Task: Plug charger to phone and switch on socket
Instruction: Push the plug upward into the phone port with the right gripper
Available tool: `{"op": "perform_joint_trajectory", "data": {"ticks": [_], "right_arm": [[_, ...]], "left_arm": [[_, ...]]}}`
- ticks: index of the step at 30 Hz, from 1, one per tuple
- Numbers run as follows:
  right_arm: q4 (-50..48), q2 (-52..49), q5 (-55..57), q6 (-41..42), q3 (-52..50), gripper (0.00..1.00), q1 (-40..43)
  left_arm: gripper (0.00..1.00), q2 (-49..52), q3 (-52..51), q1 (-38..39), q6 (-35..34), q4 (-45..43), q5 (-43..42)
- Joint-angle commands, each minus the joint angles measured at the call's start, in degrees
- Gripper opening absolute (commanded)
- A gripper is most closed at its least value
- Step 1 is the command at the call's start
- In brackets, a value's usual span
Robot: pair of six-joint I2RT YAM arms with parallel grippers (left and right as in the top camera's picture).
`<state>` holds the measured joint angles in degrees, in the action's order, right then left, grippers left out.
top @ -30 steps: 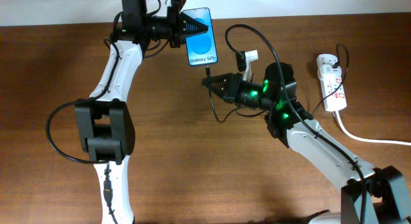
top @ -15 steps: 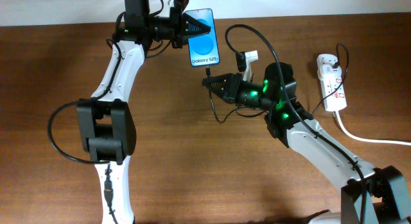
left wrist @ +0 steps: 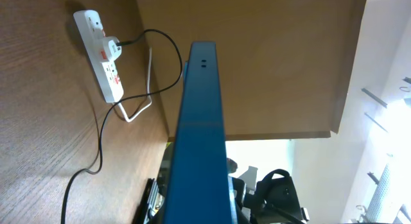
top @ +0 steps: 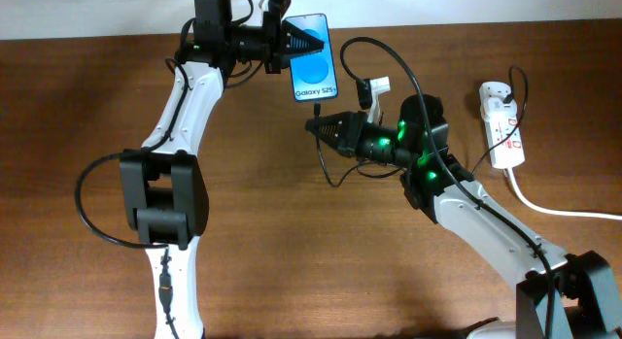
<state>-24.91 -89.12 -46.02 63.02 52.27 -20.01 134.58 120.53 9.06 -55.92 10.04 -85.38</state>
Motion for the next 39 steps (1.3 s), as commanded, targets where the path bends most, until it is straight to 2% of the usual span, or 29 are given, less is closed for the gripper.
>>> {"op": "perform_joint_trajectory", "data": {"ticks": [1, 9, 22, 33, 39], "right_arm": [[-0.6, -0.3, 1.0, -0.6, 0.5, 0.04, 0.2], [0.3, -0.3, 1.0, -2.2, 0.5, 0.04, 0.3], [1.0, -0.3, -0.8, -3.9, 0.5, 0.04, 2.8], [-3.0, -0.4, 4.6, -3.9, 1.7, 0.04, 2.9], [-3.0, -3.3, 2.1, -3.8, 3.6, 0.04, 3.0]], "left_arm": [[0.00, -1.2, 0.6, 0.9, 0.3, 0.1, -1.8], [0.00, -1.2, 0.6, 0.9, 0.3, -0.2, -4.7], [0.00, -1.2, 0.6, 0.9, 1.6, -0.1, -4.7], [0.00, -1.2, 0.6, 1.8, 1.6, -0.1, -4.7], [0.00, -1.2, 0.6, 1.8, 1.6, 0.1, -4.7]]}}
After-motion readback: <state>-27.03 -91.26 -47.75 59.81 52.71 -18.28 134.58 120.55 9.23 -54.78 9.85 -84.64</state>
